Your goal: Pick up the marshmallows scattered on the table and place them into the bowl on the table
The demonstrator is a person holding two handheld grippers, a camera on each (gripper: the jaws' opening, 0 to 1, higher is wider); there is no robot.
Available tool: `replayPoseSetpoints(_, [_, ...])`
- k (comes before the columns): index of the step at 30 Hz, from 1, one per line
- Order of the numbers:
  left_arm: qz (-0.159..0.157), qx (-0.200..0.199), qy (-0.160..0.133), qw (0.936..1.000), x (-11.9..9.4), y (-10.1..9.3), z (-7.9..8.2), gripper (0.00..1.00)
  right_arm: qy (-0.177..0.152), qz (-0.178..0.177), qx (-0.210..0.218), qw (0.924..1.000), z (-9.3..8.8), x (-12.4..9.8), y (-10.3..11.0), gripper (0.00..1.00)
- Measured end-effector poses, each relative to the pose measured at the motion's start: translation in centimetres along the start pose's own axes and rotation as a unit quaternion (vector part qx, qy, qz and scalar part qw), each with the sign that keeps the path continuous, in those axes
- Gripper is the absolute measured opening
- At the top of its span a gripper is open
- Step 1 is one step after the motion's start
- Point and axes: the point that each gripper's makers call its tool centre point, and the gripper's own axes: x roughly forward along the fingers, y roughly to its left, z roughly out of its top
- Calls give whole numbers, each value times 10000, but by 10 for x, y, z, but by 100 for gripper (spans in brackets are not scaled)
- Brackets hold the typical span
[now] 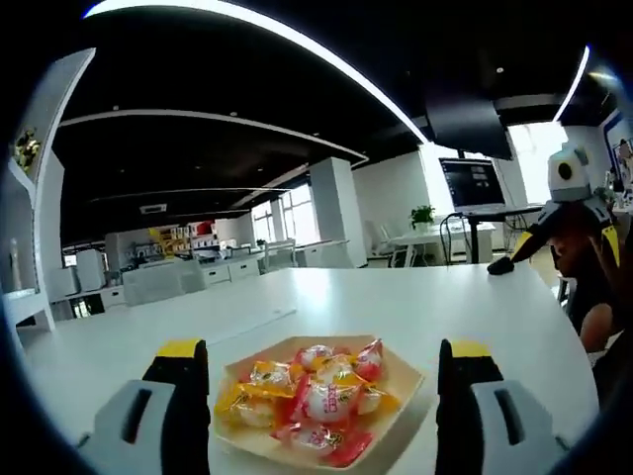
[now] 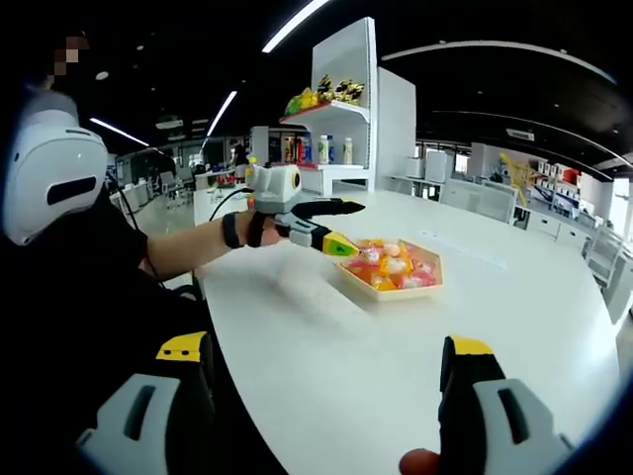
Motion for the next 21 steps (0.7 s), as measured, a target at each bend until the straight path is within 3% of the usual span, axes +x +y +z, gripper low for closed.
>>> replayPoseSetpoints(3, [130,-3,-33,9999,-18,5,7,95,-3,-13,-3,10000,0,0,-1,91])
replayPoseSetpoints(8, [302,-133,154,9993,-50,6,8,95,5,-8,-5,10000,0,1,0,91])
replayPoseSetpoints(15, [179,-335,1002,9942,-102,-6,-16,95,2,5,-5,10000,0,3,2,91])
replayPoseSetpoints(18, [-25,38,1253,9921,-122,-10,-24,95,5,5,-8,10000,0,3,2,91])
replayPoseSetpoints(19, [-170,48,1446,9893,-142,-15,-31,95,6,12,-23,10000,1,3,3,91])
replayPoseSetpoints(21, [-279,-262,1740,9840,-162,-19,-38,95,1,24,-26,10000,2,4,4,91])
